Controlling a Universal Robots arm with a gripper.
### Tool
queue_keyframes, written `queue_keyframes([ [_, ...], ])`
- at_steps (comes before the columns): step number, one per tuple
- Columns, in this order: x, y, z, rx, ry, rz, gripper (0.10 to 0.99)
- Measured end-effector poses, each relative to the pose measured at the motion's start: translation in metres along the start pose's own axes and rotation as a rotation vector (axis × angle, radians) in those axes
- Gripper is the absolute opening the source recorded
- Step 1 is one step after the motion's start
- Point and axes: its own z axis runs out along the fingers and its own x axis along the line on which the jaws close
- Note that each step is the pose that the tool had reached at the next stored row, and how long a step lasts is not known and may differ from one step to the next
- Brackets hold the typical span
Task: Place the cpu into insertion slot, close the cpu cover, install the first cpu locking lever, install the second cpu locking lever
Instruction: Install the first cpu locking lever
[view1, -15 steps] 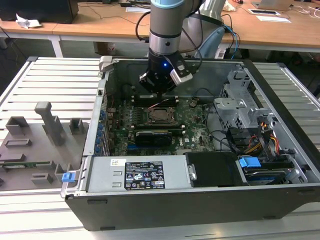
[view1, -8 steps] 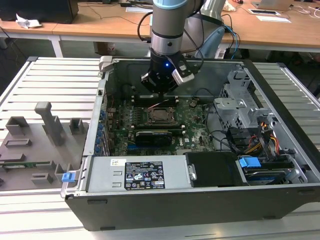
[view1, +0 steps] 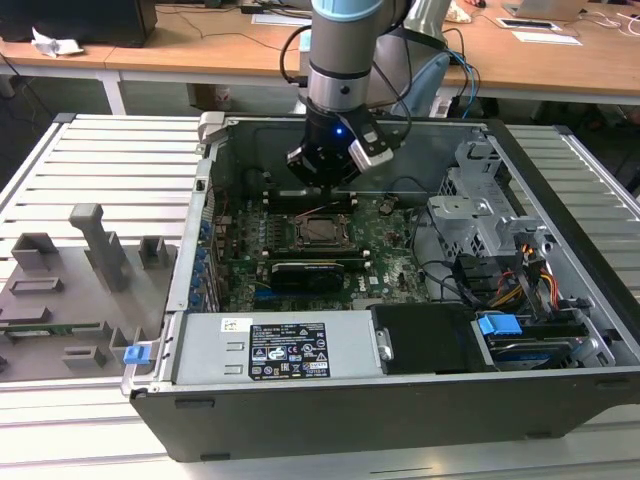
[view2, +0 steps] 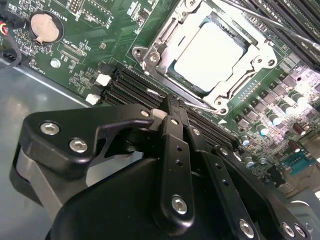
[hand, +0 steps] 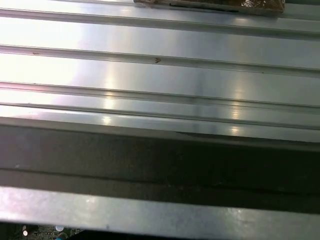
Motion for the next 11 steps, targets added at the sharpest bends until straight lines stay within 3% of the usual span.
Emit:
queue_keyframes([
  [9, -0.0008, -0.0028, 0.0003, 0.0, 0.0001, 0.0, 0.106],
  [11, -0.0024, -0.0027, 0.0008, -0.008, -0.0005, 0.0, 0.106],
])
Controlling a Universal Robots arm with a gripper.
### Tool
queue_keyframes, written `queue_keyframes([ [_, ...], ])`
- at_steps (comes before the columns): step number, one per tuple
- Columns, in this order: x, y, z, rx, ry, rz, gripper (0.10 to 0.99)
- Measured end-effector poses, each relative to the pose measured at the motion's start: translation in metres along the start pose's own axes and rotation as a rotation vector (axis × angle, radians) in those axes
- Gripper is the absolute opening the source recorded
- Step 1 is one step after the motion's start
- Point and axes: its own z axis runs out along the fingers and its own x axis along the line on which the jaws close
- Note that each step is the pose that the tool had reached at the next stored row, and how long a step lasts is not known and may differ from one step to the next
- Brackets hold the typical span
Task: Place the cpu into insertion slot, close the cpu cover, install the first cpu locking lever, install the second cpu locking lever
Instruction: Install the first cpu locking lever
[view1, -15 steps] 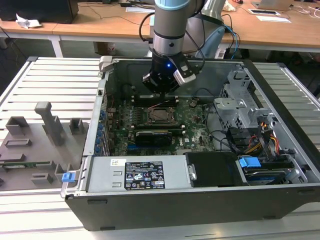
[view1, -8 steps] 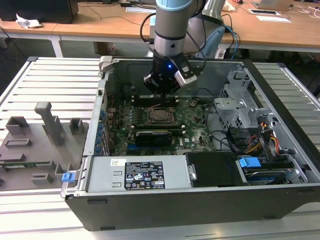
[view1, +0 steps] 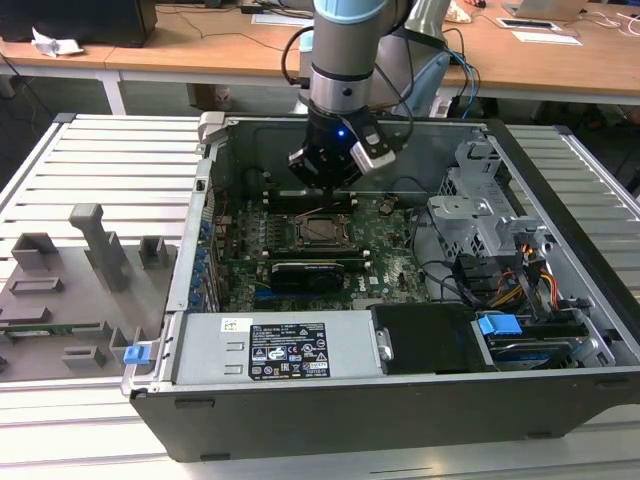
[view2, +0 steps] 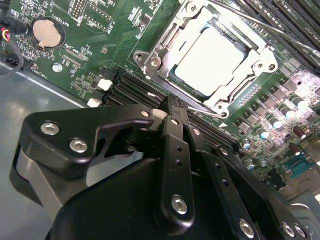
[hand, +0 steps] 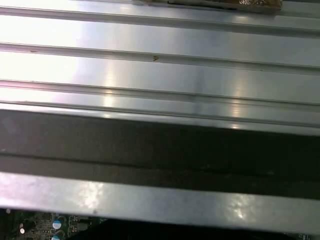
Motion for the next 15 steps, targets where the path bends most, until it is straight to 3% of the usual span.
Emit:
queue_keyframes([
  [4, -0.0018, -0.0001, 0.001, -0.018, -0.0017, 0.005, 0.106],
  [15, -0.0064, -0.0007, 0.0062, -0.016, -0.0015, 0.007, 0.106],
])
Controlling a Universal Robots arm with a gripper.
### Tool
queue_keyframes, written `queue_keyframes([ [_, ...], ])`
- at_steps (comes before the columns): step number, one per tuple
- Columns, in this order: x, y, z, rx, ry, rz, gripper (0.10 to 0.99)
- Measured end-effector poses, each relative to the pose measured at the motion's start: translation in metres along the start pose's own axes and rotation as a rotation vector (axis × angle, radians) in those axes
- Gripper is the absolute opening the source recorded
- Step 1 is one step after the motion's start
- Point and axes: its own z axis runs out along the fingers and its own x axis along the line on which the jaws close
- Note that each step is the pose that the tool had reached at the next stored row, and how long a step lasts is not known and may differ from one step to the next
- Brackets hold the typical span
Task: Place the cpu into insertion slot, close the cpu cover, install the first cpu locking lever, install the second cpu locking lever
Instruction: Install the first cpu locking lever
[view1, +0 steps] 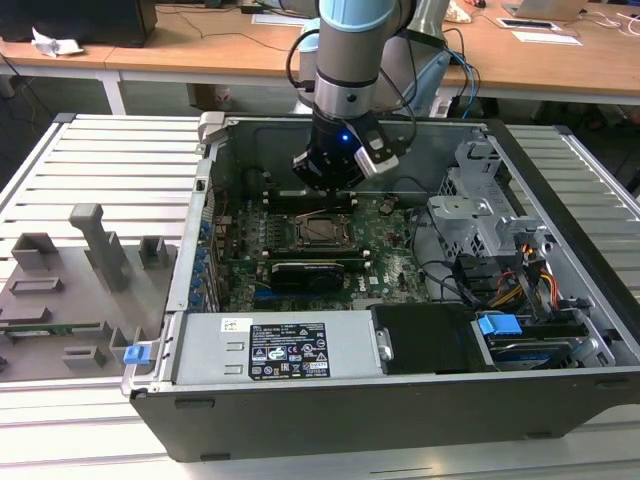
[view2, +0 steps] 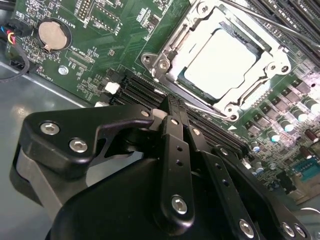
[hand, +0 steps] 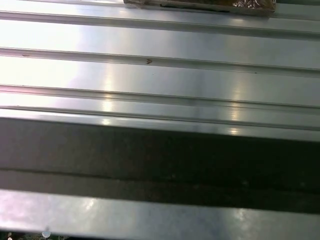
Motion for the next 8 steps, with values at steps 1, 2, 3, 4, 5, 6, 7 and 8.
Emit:
queue_keyframes([
  [1, -0.0004, -0.0001, 0.0006, 0.0, 0.0, 0.0, 0.106],
  [2, -0.0006, -0.0001, 0.0011, 0.0, 0.0, 0.0, 0.106],
  [3, -0.0008, -0.0002, 0.0018, 0.0, -0.0001, 0.0, 0.106],
  [4, -0.0008, -0.0002, 0.0025, 0.001, 0.0, 0.0, 0.106],
  [5, -0.001, -0.0003, 0.0036, 0.001, 0.0, 0.0, 0.106],
  [6, -0.001, -0.0003, 0.0044, 0.002, 0.0002, 0.0, 0.106],
  [7, -0.0011, -0.0004, 0.0051, 0.003, 0.0002, 0.0, 0.106],
  [8, -0.0012, -0.0004, 0.0056, 0.004, 0.0003, 0.0, 0.106],
])
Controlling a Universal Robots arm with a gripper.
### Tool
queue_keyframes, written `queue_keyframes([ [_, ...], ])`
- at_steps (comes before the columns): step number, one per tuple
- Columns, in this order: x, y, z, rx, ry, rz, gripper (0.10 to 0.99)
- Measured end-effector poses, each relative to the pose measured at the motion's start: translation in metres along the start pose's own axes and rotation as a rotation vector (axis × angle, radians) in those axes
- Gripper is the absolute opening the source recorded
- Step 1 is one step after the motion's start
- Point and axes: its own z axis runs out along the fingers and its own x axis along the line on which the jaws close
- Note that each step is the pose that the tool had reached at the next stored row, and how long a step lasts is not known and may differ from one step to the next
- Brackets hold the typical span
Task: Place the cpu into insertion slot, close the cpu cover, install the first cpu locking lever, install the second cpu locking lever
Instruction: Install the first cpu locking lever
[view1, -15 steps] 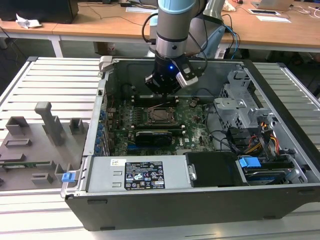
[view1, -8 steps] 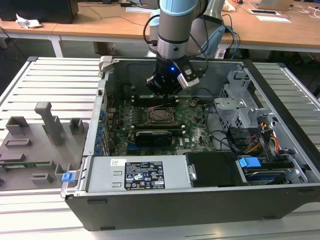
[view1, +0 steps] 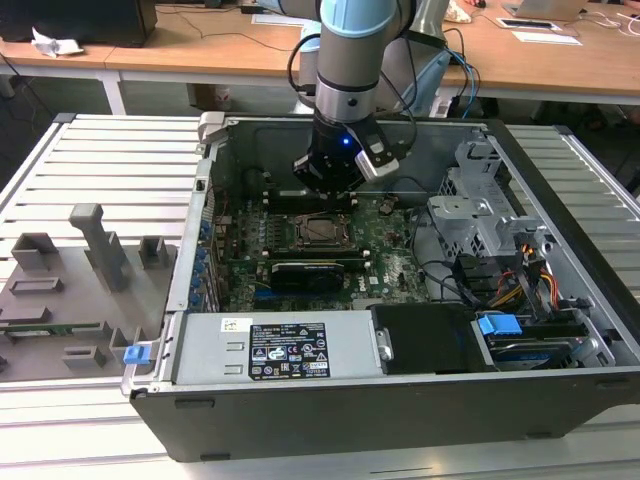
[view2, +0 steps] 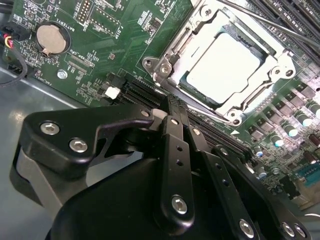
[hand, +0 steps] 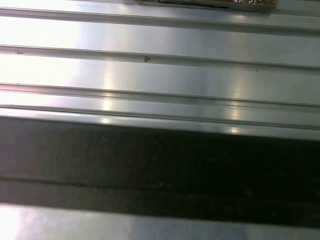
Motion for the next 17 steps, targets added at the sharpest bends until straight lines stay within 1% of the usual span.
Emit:
queue_keyframes([
  [6, -0.0007, -0.0002, 0.0028, 0.003, 0.0001, 0.0, 0.106],
  [13, -0.0008, -0.0004, 0.0053, 0.015, 0.001, 0.0, 0.106],
  [17, -0.0008, -0.0004, 0.0062, 0.02, 0.0014, 0.0, 0.106],
])
